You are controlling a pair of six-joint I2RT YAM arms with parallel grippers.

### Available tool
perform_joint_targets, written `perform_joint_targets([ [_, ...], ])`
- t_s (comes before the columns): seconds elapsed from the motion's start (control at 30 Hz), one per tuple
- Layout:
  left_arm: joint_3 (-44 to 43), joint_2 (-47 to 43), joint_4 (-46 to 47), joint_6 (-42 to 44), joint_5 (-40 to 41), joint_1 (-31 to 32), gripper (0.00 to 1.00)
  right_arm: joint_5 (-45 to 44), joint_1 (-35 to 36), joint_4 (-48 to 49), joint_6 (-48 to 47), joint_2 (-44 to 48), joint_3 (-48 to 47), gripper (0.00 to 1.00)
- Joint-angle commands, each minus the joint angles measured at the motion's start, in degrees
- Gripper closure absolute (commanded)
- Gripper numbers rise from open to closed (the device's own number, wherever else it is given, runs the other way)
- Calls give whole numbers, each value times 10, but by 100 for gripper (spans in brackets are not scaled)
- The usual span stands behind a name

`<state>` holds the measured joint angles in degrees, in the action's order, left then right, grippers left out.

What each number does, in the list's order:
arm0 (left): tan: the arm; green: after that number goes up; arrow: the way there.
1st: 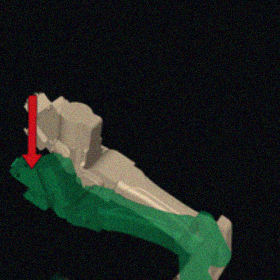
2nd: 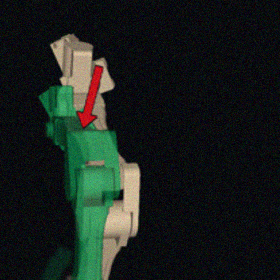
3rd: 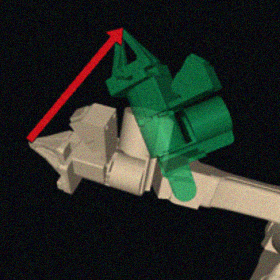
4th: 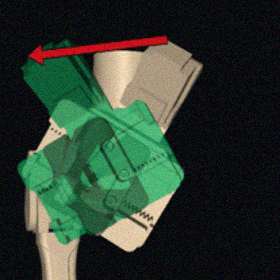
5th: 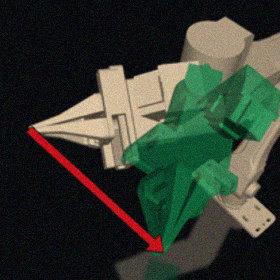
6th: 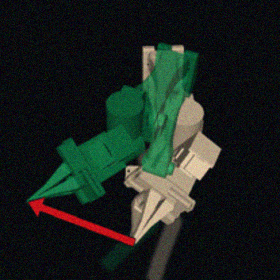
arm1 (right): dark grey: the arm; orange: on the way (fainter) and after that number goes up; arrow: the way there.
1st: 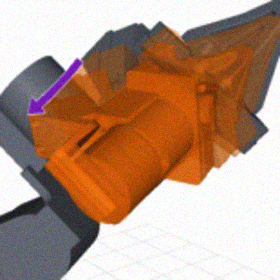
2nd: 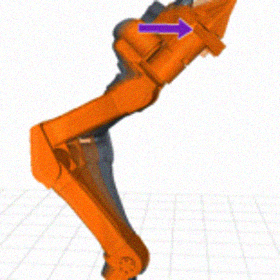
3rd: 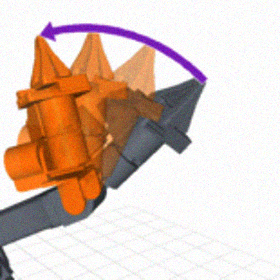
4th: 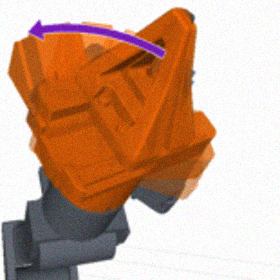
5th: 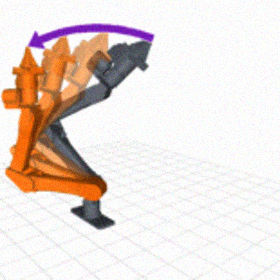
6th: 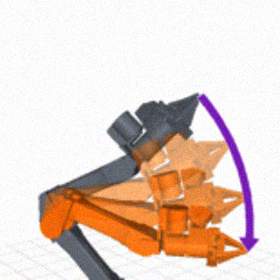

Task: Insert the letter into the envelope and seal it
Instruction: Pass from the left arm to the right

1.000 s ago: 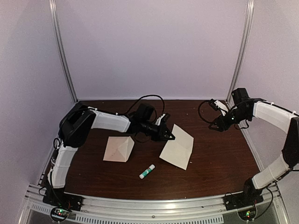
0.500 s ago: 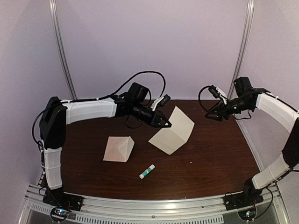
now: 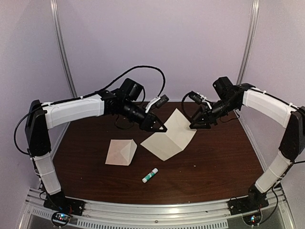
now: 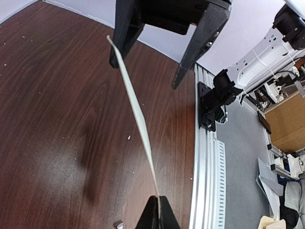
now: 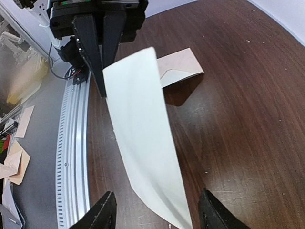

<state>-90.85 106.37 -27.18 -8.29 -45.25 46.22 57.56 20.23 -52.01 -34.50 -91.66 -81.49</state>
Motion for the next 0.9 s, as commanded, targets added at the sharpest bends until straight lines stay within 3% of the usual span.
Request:
perform_joint_targets([
  [0.0,-3,-18,-59,65,-13,-1,97,21,23,-26,-17,-4,-11,41],
  [0.5,0,-31,-62,102,-80,0,98,29,56,-15,-9,-41,-28,43],
  [0.7,-3,-26,-69,107,-73,0,98,76,58,-78,-50,-57,-55,58],
  [0.87,-2,-21,-75,123,-68,0,98,109,63,-150,-105,-68,-62,86],
])
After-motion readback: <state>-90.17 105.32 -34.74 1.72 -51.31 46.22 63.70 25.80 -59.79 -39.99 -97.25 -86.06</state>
